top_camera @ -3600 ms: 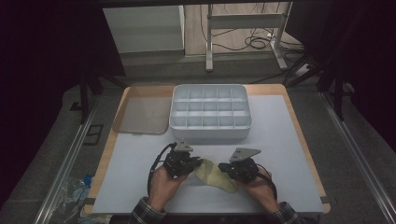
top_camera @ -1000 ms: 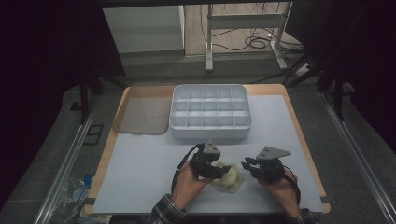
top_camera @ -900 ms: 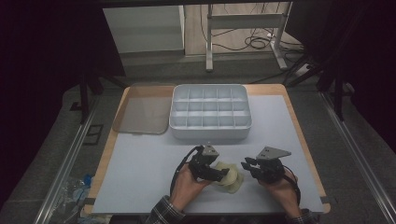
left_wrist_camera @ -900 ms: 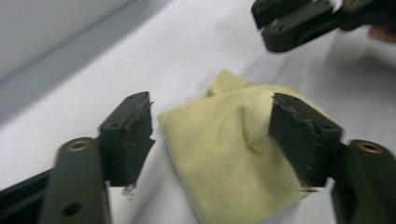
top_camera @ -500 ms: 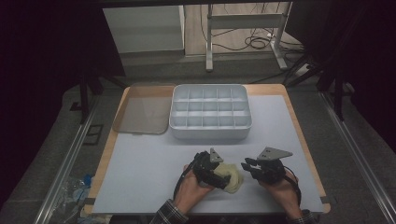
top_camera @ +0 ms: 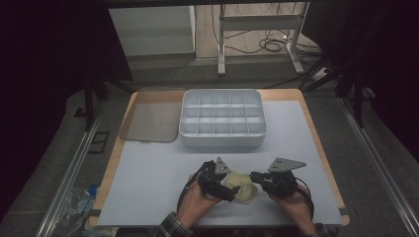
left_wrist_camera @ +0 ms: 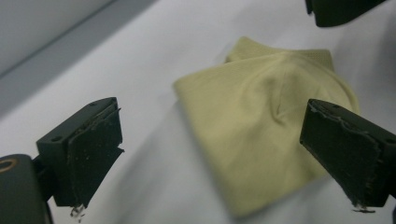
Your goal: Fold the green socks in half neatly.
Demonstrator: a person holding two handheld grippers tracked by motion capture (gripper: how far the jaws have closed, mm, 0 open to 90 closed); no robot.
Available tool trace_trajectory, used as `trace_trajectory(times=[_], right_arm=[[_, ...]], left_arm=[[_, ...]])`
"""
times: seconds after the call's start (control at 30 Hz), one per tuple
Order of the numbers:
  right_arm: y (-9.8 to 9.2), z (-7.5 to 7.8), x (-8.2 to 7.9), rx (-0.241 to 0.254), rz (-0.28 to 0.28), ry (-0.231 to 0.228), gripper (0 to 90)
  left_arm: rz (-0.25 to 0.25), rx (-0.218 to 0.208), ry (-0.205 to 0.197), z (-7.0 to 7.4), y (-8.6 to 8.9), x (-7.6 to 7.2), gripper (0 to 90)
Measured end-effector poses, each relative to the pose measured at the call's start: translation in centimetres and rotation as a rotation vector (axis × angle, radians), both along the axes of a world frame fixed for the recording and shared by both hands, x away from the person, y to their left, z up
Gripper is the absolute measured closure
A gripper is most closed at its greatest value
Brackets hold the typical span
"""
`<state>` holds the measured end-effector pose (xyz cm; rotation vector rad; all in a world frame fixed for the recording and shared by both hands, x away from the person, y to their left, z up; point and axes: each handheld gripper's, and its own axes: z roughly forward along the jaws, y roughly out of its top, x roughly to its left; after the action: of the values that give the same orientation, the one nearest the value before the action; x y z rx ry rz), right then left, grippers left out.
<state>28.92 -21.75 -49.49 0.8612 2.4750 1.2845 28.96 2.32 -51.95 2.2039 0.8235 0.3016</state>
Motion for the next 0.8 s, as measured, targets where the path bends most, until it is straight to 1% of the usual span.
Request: trace_trajectory(times=[0.1, 0.2, 0.27, 0.37, 0.4, 0.47, 0.5, 0.53, 0.57, 0.63, 0.73, 0.8], right_arm=[[0.8, -0.2, -0.4, 0.0, 0.027, 0.008, 83.8], [1.6, -0.7, -0.6, -0.019, 0.059, 0.02, 84.0], [1.9, -1.3, -0.7, -0.038, 0.061, 0.026, 84.2], [1.7, -1.9, -0.7, -0.045, 0.057, 0.042, 85.3], [1.6, -2.1, -0.7, -0.052, 0.053, 0.038, 86.0], [1.5, -2.4, -0.8, -0.08, 0.047, 0.03, 87.0], [1.5, -2.7, -0.8, -0.105, 0.043, 0.026, 88.7], [1.5, -3.0, -0.9, -0.115, 0.045, 0.021, 89.2], [1.4, -3.2, -0.9, -0.096, 0.044, 0.023, 89.2], [1.4, -3.2, -0.8, -0.095, 0.047, 0.028, 89.2], [1.5, -2.9, -0.8, -0.104, 0.052, 0.033, 89.0], [1.5, -2.5, -0.6, -0.092, 0.051, 0.03, 88.4]], left_arm=[[0.024, -0.003, -0.006, 0.3, 1.1, -0.1, 8.1], [0.044, -0.02, 0.001, 0.3, 2.3, 0.0, 12.3], [0.052, -0.026, 0.006, 0.3, 2.7, 0.1, 13.5], [0.058, -0.03, 0.006, 0.3, 3.0, 0.1, 14.9], [0.056, -0.038, 0.008, 0.3, 3.1, 0.2, 16.0], [0.045, -0.049, 0.012, 0.3, 3.0, 0.2, 20.7], [0.04, -0.048, 0.013, 0.4, 2.9, 0.2, 22.2], [0.029, -0.05, 0.016, 0.4, 2.8, 0.2, 24.4], [0.026, -0.053, 0.016, 0.4, 2.7, 0.2, 28.9], [0.016, -0.065, 0.02, 0.5, 2.6, 0.3, 31.5], [0.009, -0.08, 0.037, 0.5, 2.5, 0.4, 38.4], [0.003, -0.09, 0.055, 0.4, 2.5, 0.6, 42.6]])
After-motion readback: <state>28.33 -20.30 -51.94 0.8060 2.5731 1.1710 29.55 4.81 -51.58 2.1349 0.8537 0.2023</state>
